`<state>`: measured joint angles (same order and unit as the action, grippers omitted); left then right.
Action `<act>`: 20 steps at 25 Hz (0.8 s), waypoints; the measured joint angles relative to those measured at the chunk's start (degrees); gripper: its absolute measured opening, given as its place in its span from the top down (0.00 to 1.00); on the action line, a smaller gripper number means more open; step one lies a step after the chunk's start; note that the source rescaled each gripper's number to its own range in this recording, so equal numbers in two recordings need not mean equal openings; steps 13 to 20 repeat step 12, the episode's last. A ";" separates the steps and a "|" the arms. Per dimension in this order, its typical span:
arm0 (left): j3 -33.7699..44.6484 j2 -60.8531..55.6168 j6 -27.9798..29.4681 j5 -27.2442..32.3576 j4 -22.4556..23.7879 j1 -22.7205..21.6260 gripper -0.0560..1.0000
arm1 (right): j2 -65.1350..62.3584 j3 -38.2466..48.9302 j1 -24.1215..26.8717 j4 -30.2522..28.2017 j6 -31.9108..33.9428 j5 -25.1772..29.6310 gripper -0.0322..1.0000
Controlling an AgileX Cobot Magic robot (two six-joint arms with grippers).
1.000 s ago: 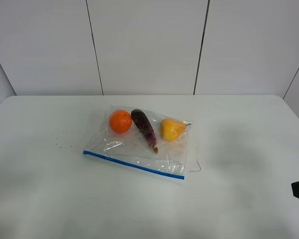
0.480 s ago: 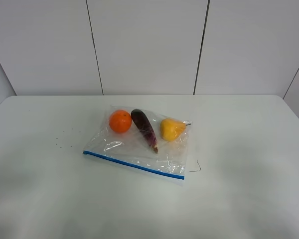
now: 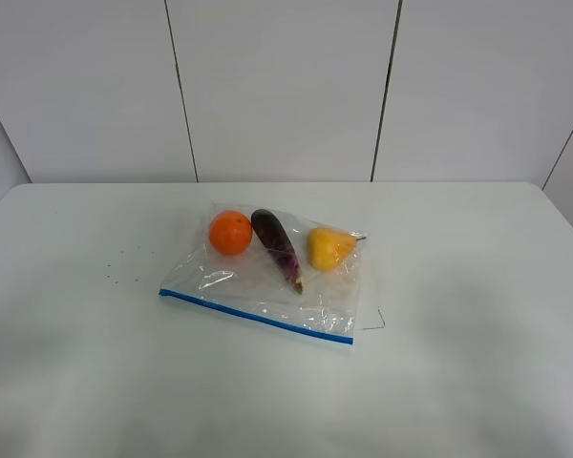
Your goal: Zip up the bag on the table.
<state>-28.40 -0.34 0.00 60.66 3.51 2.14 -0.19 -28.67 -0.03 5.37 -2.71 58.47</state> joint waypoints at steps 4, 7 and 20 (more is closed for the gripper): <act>0.00 0.00 0.00 0.00 0.00 0.00 0.03 | 0.00 0.00 0.00 -0.12 0.00 0.00 0.09; 0.00 0.00 0.00 0.00 0.00 0.00 0.03 | 0.00 0.00 0.00 -0.12 0.00 0.00 0.09; 0.00 0.00 0.00 0.00 0.00 0.00 0.03 | 0.00 0.00 0.00 -0.12 0.00 0.00 0.09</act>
